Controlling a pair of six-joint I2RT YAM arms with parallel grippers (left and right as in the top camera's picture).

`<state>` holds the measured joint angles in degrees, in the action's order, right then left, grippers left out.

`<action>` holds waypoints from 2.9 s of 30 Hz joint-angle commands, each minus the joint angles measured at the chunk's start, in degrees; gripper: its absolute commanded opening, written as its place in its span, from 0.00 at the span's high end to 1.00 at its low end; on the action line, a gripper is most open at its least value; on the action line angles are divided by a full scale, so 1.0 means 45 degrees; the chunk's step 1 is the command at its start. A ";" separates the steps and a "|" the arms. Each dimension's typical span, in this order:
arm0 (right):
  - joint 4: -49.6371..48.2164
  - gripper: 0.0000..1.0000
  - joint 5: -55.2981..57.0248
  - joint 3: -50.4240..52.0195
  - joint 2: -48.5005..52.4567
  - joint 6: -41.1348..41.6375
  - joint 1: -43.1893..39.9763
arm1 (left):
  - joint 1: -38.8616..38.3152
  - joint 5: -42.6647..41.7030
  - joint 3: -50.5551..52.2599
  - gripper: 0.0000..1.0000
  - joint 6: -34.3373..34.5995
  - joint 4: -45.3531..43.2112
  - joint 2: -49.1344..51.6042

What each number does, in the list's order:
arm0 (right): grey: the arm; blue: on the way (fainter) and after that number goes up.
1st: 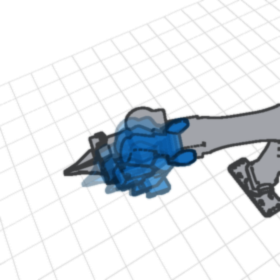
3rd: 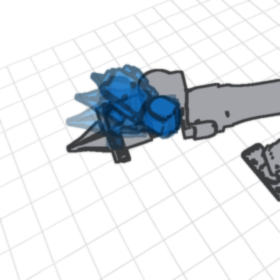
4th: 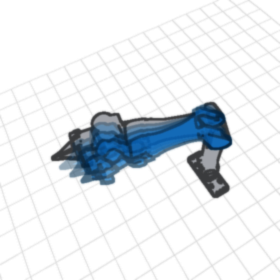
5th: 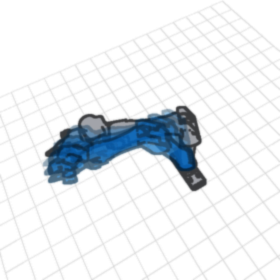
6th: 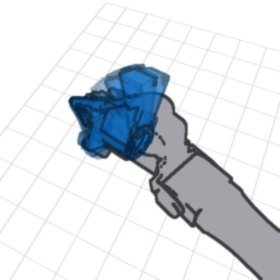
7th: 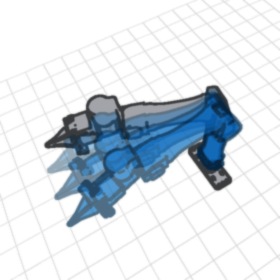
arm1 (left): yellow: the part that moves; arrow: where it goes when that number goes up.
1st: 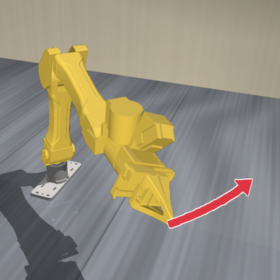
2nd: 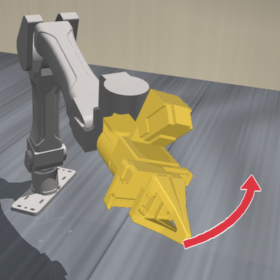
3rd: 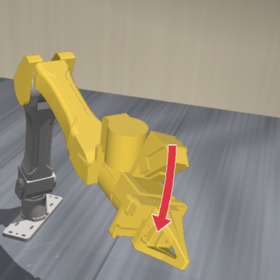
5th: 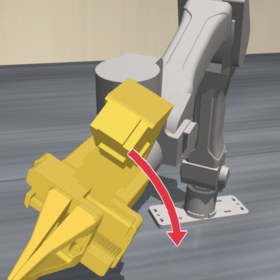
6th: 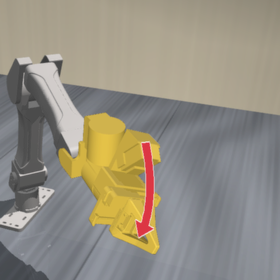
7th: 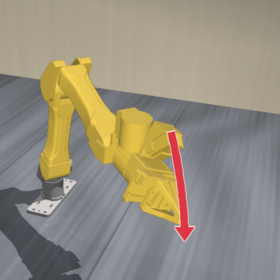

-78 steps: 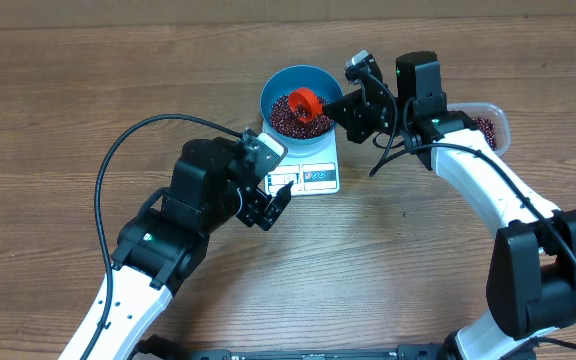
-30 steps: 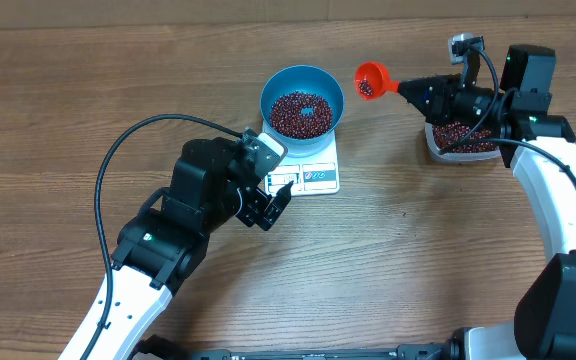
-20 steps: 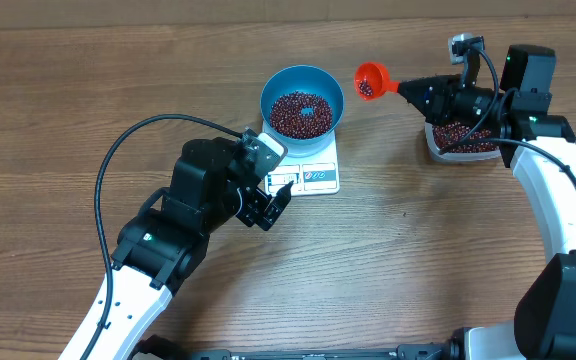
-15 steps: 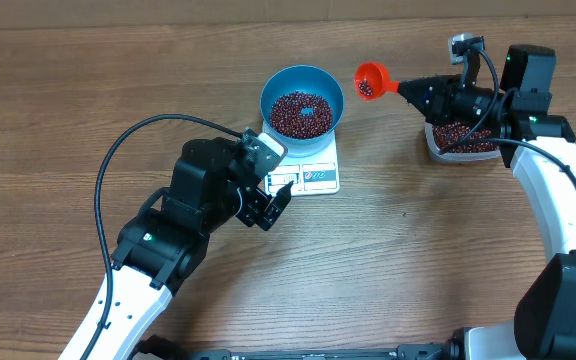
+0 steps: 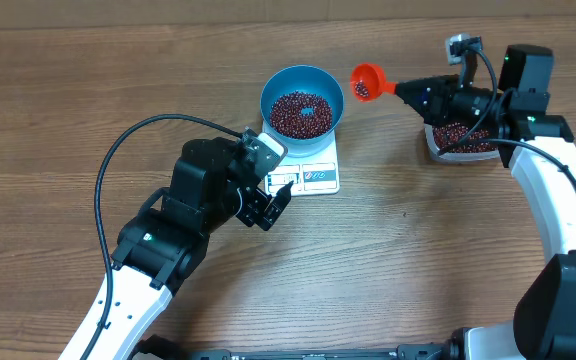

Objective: Scoop item into bowl and weigh 150g on scale

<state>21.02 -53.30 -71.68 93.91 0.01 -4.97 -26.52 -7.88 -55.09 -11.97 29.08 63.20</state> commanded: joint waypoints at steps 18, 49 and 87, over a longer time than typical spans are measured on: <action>-0.1127 0.93 0.5017 -0.0170 -0.0126 -0.1593 0.3585 | 0.0058 0.0097 0.0019 0.00 0.0185 -0.0029 -0.0044; -0.1122 0.92 0.5066 -0.0170 -0.0121 -0.1282 0.3764 | 0.0058 0.0097 0.0019 0.00 0.0185 -0.0029 -0.0044; -0.0816 0.96 0.5348 -0.0170 -0.0121 -0.3687 0.4148 | 0.0058 0.0097 0.0019 0.00 0.0185 -0.0029 -0.0044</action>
<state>17.47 -31.05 -71.68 93.91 -15.29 13.19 -26.52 -7.88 -55.09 -11.99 29.08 63.20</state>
